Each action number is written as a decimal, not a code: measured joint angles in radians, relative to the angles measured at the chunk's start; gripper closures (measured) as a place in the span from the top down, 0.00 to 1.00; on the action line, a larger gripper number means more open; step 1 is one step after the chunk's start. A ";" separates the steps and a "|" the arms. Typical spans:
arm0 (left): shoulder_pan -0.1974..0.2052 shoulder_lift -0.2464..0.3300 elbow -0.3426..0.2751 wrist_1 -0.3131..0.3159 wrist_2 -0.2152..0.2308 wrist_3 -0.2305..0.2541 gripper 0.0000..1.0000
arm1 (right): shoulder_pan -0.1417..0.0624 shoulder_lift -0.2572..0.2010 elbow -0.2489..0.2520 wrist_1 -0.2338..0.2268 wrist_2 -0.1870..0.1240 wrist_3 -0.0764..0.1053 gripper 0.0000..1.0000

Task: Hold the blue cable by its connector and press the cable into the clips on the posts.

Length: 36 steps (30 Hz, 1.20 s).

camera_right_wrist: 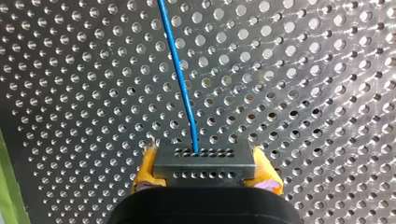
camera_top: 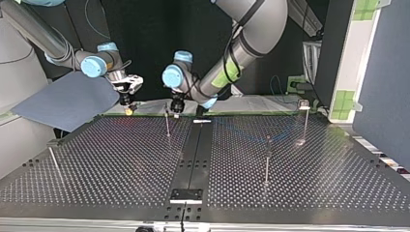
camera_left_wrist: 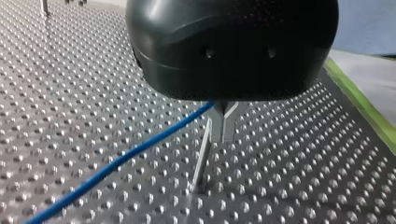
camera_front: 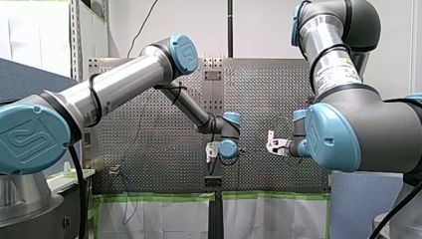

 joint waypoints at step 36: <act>0.032 -0.035 0.002 0.018 0.080 0.015 0.00 | -0.003 0.035 -0.045 0.021 0.003 -0.001 0.00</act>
